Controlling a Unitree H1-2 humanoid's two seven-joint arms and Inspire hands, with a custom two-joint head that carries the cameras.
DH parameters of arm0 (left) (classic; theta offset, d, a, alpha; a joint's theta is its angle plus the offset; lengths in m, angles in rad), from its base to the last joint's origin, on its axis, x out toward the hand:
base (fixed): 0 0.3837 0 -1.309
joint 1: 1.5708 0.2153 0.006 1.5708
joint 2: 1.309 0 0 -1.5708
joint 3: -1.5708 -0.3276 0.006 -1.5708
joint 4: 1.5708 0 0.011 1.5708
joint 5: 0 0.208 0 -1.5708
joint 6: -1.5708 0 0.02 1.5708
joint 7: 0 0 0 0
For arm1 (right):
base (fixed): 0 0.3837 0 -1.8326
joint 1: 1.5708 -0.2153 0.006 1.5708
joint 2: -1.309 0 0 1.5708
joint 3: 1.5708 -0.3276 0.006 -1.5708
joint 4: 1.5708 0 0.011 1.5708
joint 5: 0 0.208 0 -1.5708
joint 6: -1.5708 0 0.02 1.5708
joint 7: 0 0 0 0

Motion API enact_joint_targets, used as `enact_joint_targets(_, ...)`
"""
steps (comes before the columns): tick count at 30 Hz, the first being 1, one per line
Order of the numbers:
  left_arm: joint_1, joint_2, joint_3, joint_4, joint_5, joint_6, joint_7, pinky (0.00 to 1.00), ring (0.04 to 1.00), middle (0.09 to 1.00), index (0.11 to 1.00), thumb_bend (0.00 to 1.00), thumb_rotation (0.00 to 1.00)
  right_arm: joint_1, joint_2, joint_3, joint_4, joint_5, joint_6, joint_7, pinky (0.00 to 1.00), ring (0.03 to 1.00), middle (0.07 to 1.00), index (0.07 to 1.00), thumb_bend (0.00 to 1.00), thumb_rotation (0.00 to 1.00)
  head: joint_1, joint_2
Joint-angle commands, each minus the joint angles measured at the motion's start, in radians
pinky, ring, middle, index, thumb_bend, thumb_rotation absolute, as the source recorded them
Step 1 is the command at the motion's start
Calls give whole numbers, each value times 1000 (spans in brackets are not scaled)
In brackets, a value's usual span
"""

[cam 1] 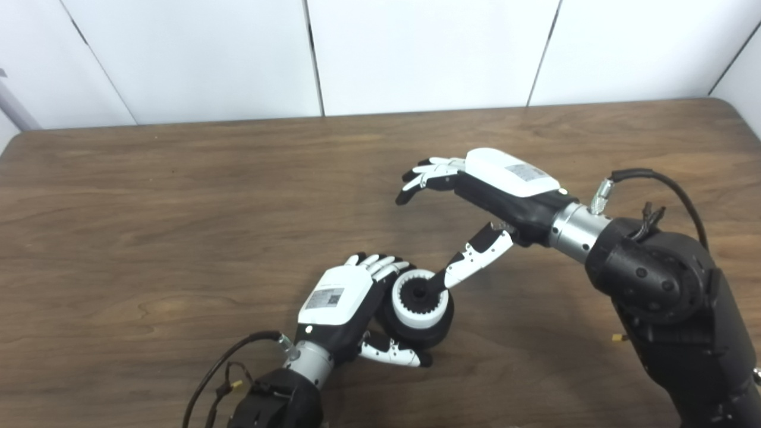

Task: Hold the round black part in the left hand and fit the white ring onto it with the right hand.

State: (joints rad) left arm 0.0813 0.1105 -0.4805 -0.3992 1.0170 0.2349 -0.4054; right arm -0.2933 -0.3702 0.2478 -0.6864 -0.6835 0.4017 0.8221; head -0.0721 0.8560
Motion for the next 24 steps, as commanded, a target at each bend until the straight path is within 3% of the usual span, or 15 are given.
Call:
enact_joint_targets(1, -20, 4, 9, -25, 23, 31, -47, 1000, 958, 948, 912, 1000, 418, -27, -9, -19, -25, 0, -2, -30, 956, 952, 892, 756, 1000, 449, 1, 0)
enact_joint_targets(6, -44, 16, 14, -68, 76, 55, -153, 1000, 968, 970, 943, 1000, 465, -27, -5, -22, -25, -4, 6, -31, 974, 958, 896, 756, 1000, 434, 7, -2)
enact_joint_targets(9, -57, 9, 45, -102, 63, 86, -215, 1000, 991, 992, 964, 1000, 439, -27, -4, -22, -20, -8, 2, -36, 971, 957, 896, 757, 1000, 439, 12, -4)
enact_joint_targets(16, -105, 47, 114, -161, 42, 81, -286, 1000, 1000, 1000, 999, 1000, 446, -28, 0, -22, -6, -16, 6, -46, 982, 959, 899, 760, 1000, 435, 20, -11)
enact_joint_targets(19, -121, 77, 154, -179, -14, 66, -289, 1000, 1000, 1000, 1000, 1000, 468, -20, -7, -32, 8, -9, -1, -58, 984, 955, 901, 767, 1000, 446, 33, -15)
enact_joint_targets(22, -132, 71, 246, -198, -180, 131, -300, 1000, 1000, 1000, 1000, 1000, 405, 8, -20, -67, 26, 35, 6, -73, 980, 944, 908, 788, 989, 517, 41, -20)
enact_joint_targets(24, -134, 61, 303, -202, -273, 169, -289, 1000, 1000, 1000, 994, 1000, 386, 29, -28, -87, 30, 52, 14, -76, 947, 935, 906, 808, 884, 594, 41, -25)
